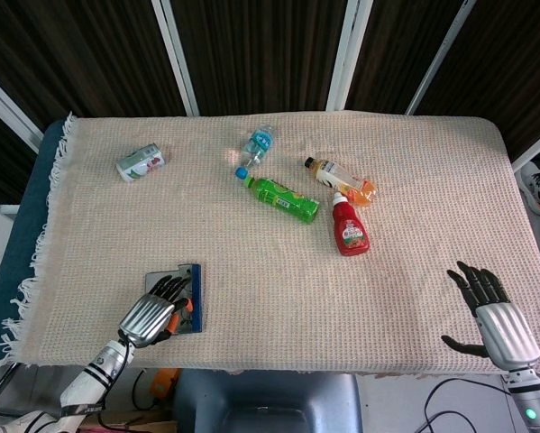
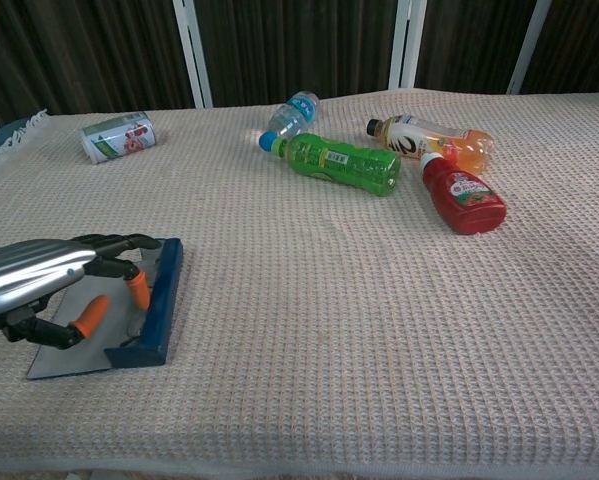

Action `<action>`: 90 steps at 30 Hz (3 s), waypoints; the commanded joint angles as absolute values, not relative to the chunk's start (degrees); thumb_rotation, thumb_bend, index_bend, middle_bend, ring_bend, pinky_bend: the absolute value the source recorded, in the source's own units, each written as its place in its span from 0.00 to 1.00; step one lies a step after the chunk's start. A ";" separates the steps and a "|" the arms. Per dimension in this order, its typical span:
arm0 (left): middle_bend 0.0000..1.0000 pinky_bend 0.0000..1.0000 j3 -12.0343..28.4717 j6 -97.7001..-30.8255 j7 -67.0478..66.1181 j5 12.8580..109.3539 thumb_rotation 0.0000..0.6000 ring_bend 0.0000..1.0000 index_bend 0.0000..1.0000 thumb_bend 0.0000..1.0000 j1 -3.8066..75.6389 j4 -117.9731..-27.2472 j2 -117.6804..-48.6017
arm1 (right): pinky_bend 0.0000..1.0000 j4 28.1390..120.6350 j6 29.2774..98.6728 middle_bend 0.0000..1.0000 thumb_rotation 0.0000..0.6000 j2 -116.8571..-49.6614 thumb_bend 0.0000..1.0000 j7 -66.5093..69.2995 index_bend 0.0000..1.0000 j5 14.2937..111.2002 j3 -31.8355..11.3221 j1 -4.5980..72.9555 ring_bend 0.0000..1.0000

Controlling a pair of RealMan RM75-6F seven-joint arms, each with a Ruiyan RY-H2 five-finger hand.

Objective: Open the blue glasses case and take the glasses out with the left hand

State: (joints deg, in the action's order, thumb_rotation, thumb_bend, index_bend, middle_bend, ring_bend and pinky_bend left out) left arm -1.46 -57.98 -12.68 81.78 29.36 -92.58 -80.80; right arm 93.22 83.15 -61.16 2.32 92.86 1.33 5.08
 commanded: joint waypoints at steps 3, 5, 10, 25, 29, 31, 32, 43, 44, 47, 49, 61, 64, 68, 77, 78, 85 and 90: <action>0.00 0.00 0.37 -56.97 -12.46 80.61 1.00 0.00 0.31 0.71 30.68 -90.68 -82.94 | 0.00 93.17 83.30 0.00 1.00 -61.06 0.15 2.58 0.00 92.91 1.29 5.04 0.00; 0.00 0.00 1.49 -56.74 -12.46 79.78 1.00 0.00 0.31 0.70 31.29 -89.56 -84.03 | 0.00 93.14 83.38 0.00 1.00 -61.01 0.15 2.70 0.00 92.93 1.28 5.01 0.00; 0.00 0.00 4.97 -54.94 -13.51 75.69 1.00 0.00 0.31 0.69 33.52 -85.18 -87.46 | 0.00 93.13 83.51 0.00 1.00 -60.84 0.15 3.03 0.00 92.94 1.25 4.96 0.00; 0.00 0.00 9.88 -55.34 -8.46 73.17 1.00 0.00 0.35 0.71 36.61 -80.28 -90.32 | 0.00 93.14 83.47 0.00 1.00 -60.59 0.15 3.51 0.00 92.64 1.07 4.95 0.00; 0.00 0.00 9.13 -53.26 -8.72 71.97 1.00 0.00 0.36 0.71 37.36 -78.90 -91.34 | 0.00 93.19 83.46 0.00 1.00 -60.55 0.15 3.54 0.00 92.64 1.08 4.93 0.00; 0.00 0.00 8.84 -52.54 -9.25 71.49 1.00 0.00 0.36 0.71 37.70 -78.05 -91.93 | 0.00 93.18 83.48 0.00 1.00 -60.52 0.15 3.62 0.00 92.72 1.11 4.92 0.00; 0.00 0.00 8.84 -52.54 -9.25 71.49 1.00 0.00 0.36 0.71 37.70 -78.05 -91.93 | 0.00 93.18 83.48 0.00 1.00 -60.52 0.15 3.62 0.00 92.72 1.11 4.92 0.00; 0.00 0.00 7.89 -51.27 -13.07 68.65 1.00 0.00 0.44 0.71 38.27 -74.60 -93.29 | 0.00 93.12 84.01 0.00 1.00 -60.06 0.15 4.81 0.00 92.74 0.99 4.74 0.00; 0.00 0.00 7.73 -51.00 -13.62 68.16 1.00 0.00 0.45 0.72 38.25 -74.81 -93.02 | 0.00 93.12 84.04 0.00 1.00 -60.05 0.15 4.84 0.00 92.79 1.01 4.72 0.00; 0.00 0.00 7.56 -50.84 -14.95 66.79 1.00 0.00 0.46 0.71 38.09 -75.27 -92.41 | 0.00 93.15 84.08 0.00 1.00 -60.06 0.15 4.74 0.00 92.96 1.09 4.68 0.00; 0.00 0.00 7.65 -51.39 -15.42 66.32 1.00 0.00 0.47 0.72 37.88 -75.55 -92.02 | 0.00 93.15 84.07 0.00 1.00 -60.10 0.15 4.58 0.00 93.02 1.13 4.66 0.00; 0.00 0.00 6.69 -52.05 -18.70 61.73 1.00 0.00 0.47 0.75 35.63 -79.15 -84.88 | 0.00 93.23 84.20 0.00 1.00 -60.30 0.15 4.16 0.00 92.80 0.95 4.58 0.00; 0.00 0.00 5.95 -51.58 -20.06 60.32 1.00 0.00 0.47 0.75 35.26 -81.67 -82.65 | 0.00 93.34 84.06 0.00 1.00 -60.48 0.15 3.58 0.00 92.82 0.99 4.59 0.00; 0.00 0.00 4.97 -51.05 -21.63 58.80 1.00 0.00 0.47 0.75 35.02 -85.00 -80.10 | 0.00 93.45 84.05 0.00 1.00 -60.64 0.15 3.19 0.00 92.78 0.98 4.57 0.00; 0.00 0.00 3.54 -49.94 -24.26 54.61 1.00 0.00 0.47 0.73 35.37 -89.82 -76.37 | 0.00 93.40 84.35 0.00 1.00 -60.51 0.15 3.75 0.00 92.98 0.96 4.48 0.00; 0.00 0.00 3.39 -49.65 -24.43 53.85 1.00 0.00 0.47 0.73 35.44 -90.13 -76.02 | 0.00 93.39 84.38 0.00 1.00 -60.47 0.15 3.83 0.00 92.97 0.95 4.46 0.00; 0.00 0.00 2.56 -49.38 -24.65 51.58 1.00 0.00 0.44 0.71 35.74 -92.47 -73.81 | 0.00 93.45 84.34 0.00 1.00 -60.45 0.15 3.69 0.00 93.07 1.04 4.44 0.00; 0.00 0.00 2.06 -50.21 -23.47 53.43 1.00 0.00 0.43 0.68 35.29 -94.54 -72.23 | 0.00 93.55 84.29 0.00 1.00 -60.49 0.15 3.44 0.00 92.98 1.02 4.41 0.00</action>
State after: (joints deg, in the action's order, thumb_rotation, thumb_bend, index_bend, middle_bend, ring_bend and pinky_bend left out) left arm 2.25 -50.01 -23.74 53.14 35.43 -94.13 -72.62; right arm 93.55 84.29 -60.50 3.44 92.97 1.01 4.41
